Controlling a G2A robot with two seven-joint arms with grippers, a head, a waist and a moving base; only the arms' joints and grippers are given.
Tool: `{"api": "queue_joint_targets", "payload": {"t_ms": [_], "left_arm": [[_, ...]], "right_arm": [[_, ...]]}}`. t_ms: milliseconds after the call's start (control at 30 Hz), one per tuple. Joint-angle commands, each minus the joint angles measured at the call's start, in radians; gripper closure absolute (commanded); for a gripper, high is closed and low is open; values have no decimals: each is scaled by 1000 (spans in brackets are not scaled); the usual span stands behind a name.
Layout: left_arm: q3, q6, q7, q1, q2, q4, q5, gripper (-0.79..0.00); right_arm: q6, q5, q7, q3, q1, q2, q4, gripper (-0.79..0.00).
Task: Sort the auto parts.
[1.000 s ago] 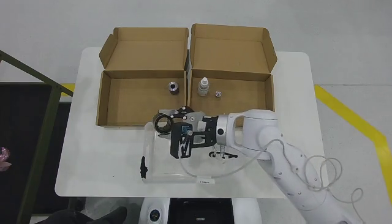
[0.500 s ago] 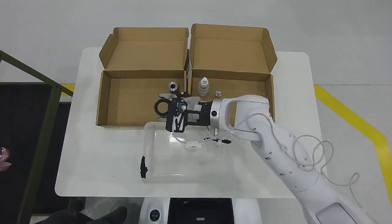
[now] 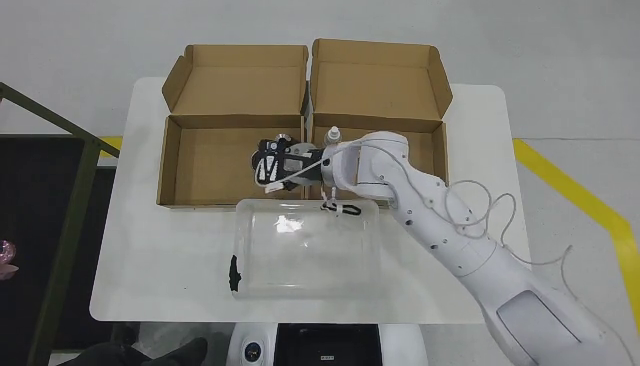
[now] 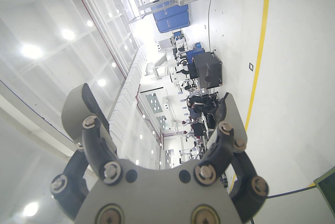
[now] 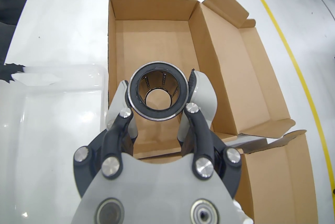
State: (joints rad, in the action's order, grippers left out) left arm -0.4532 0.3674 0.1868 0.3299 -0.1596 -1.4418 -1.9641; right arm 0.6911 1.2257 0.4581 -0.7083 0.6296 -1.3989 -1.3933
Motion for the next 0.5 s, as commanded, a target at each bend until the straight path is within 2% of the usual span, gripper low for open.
{"api": "queue_joint_targets", "payload": {"t_ms": [0,467], "left_arm": [[0,0,0,0,0,0,0,-785],[0,0,0,0,0,0,0,-785]], "right_arm": [[-10,-3,13,16,-22,-10,36,0],[-28,-23,22,104,-91,-70,204,0]]}}
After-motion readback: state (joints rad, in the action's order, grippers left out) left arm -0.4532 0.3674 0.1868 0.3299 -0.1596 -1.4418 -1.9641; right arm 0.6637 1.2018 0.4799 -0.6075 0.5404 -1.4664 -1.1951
